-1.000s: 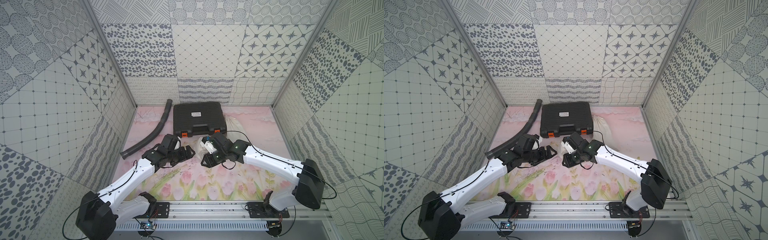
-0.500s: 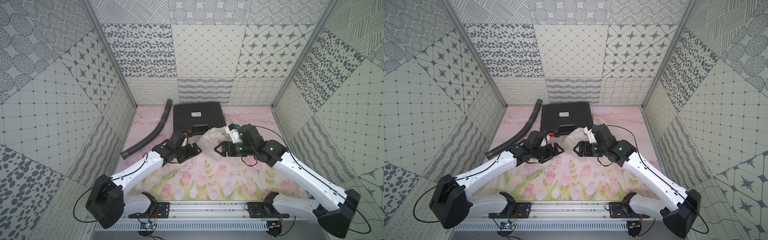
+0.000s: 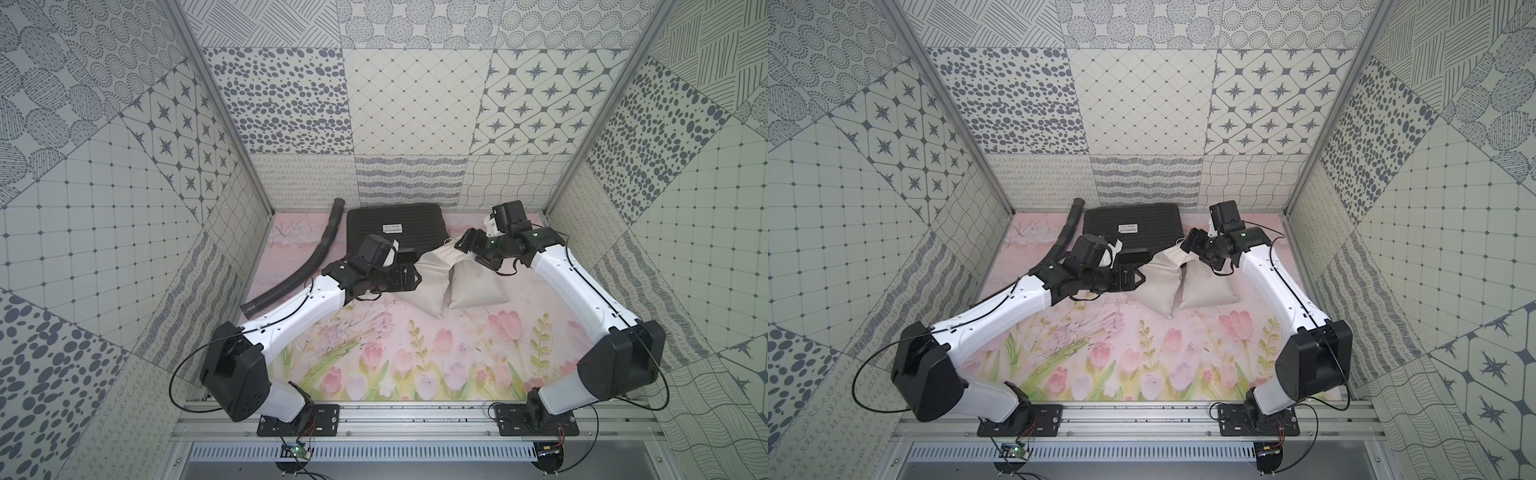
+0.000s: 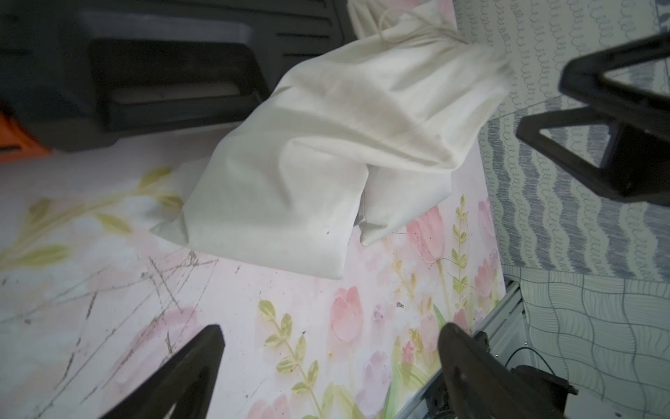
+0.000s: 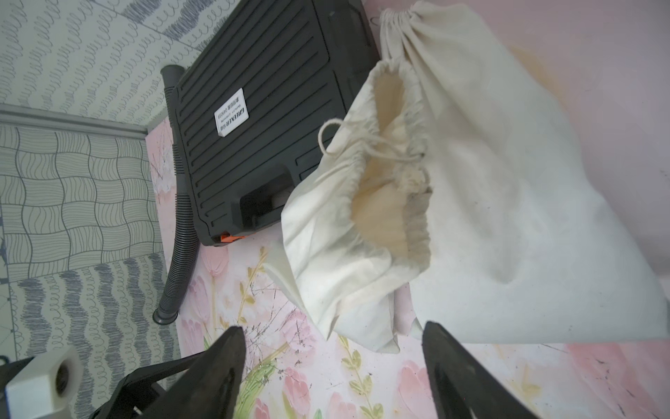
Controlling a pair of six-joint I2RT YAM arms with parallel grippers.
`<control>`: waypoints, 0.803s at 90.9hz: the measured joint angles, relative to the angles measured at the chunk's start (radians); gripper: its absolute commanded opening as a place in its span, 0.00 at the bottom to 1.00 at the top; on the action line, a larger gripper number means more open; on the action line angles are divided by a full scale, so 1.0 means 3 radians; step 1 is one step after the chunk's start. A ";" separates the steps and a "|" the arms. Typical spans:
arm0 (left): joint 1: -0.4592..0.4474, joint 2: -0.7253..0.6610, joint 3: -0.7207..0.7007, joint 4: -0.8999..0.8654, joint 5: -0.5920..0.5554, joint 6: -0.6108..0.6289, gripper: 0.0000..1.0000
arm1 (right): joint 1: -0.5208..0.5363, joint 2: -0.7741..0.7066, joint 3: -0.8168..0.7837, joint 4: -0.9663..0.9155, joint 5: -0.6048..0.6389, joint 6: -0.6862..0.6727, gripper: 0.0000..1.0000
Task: Close the soil bag
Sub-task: Pick up the soil bag from the center of the board.
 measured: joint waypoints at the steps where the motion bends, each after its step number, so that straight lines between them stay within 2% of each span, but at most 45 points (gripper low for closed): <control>1: -0.0019 0.0031 0.0037 0.0001 -0.0014 0.0056 0.97 | -0.0023 -0.0001 0.0010 -0.0006 -0.0006 0.0003 0.82; 23: -0.0455 0.0815 0.0821 0.0075 -0.0221 0.1218 0.96 | -0.0561 -0.0014 0.0118 -0.0158 -0.0134 -0.0008 0.83; 41: -0.0749 0.1506 0.1364 0.0306 -0.0549 0.2066 0.96 | -0.0628 -0.0009 0.0120 -0.0211 -0.0332 -0.0058 0.83; 60: -0.0795 0.2112 0.1765 0.0543 -0.0997 0.2614 0.95 | -0.0716 -0.0011 0.0120 -0.0238 -0.0542 -0.0127 0.83; 66: -0.0793 0.2270 0.1900 0.0594 -0.1167 0.2721 0.84 | -0.0736 -0.0024 0.0114 -0.0245 -0.0593 -0.0148 0.83; 70: -0.0787 0.2370 0.2003 0.0640 -0.1298 0.2785 0.61 | -0.0748 -0.0047 0.0102 -0.0248 -0.0604 -0.0156 0.83; 73: -0.0781 0.2433 0.2071 0.0665 -0.1396 0.2833 0.39 | -0.0759 -0.0075 0.0079 -0.0242 -0.0607 -0.0160 0.83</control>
